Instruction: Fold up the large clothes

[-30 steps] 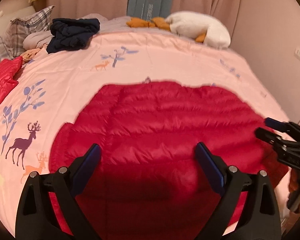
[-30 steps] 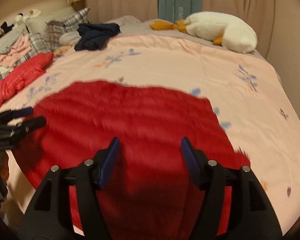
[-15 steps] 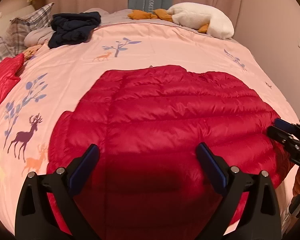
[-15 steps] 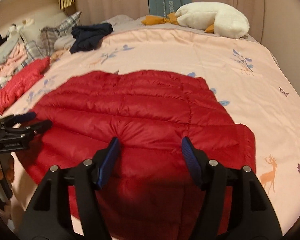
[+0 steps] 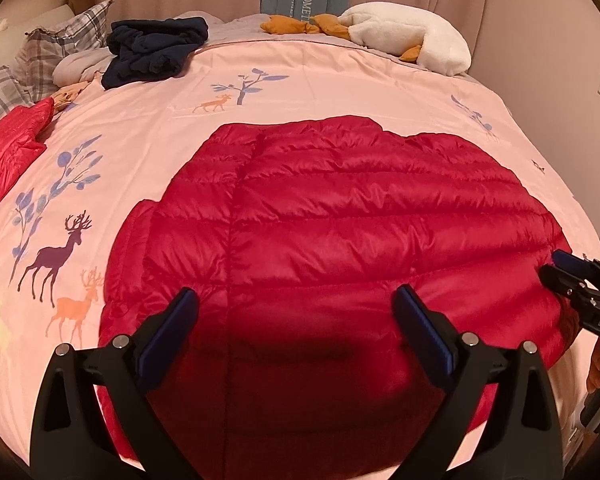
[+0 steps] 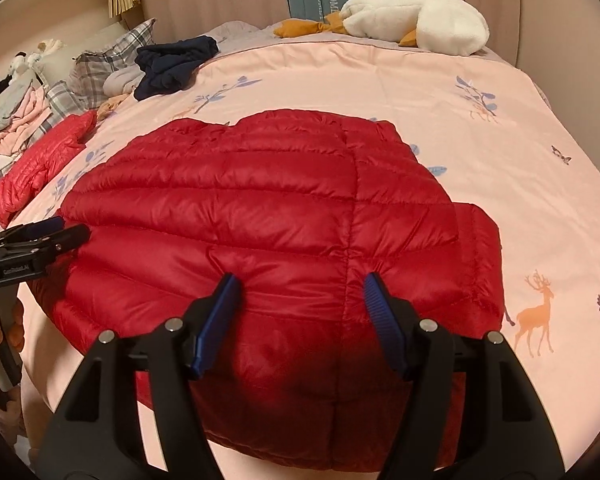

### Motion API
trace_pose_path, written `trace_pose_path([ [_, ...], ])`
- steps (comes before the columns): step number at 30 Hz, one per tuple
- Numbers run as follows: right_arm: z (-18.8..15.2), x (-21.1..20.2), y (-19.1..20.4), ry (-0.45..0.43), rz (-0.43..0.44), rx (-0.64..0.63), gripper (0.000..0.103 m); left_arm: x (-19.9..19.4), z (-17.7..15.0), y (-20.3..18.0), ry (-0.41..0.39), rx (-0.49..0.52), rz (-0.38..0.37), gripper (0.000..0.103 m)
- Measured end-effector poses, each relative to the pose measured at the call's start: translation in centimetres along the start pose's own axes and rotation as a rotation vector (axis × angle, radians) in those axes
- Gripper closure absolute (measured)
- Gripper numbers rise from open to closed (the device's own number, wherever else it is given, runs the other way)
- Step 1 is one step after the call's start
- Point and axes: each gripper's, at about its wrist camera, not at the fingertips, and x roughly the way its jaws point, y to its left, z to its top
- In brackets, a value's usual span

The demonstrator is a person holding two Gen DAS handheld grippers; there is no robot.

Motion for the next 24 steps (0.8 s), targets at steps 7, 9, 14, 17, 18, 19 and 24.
trace_pose_path([
  [7,-1.2,-2.3,-0.7,-0.043,0.029,0.025,0.036,-1.7,-1.3,1.2,-0.015,-0.001,0.017,0.005],
  [9,-1.6,-1.9,-0.9,-0.031,0.015,0.026,0.036,-1.4,-1.5,1.4,-0.007,0.001,0.019,0.005],
  [14,-2.1,-1.0,-1.4,-0.017,0.003,0.042,0.036,-0.4,-1.9,1.7,0.005,-0.009,0.009,0.004],
  [17,-2.1,-1.5,-1.6,-0.019,-0.012,0.043,0.036,-0.8,-2.0,1.8,0.004,-0.01,0.012,0.004],
  [18,-2.2,-1.7,-1.6,-0.023,-0.013,0.043,0.036,-1.0,-2.0,1.9,0.003,-0.01,0.015,0.005],
  [19,-2.3,-2.0,-1.6,-0.028,-0.01,0.046,0.036,-1.3,-2.1,2.0,-0.001,-0.01,0.019,0.005],
  [24,-3.2,-3.4,-2.0,-0.046,-0.005,0.049,0.036,-2.7,-2.9,3.0,-0.007,-0.033,0.037,0.005],
])
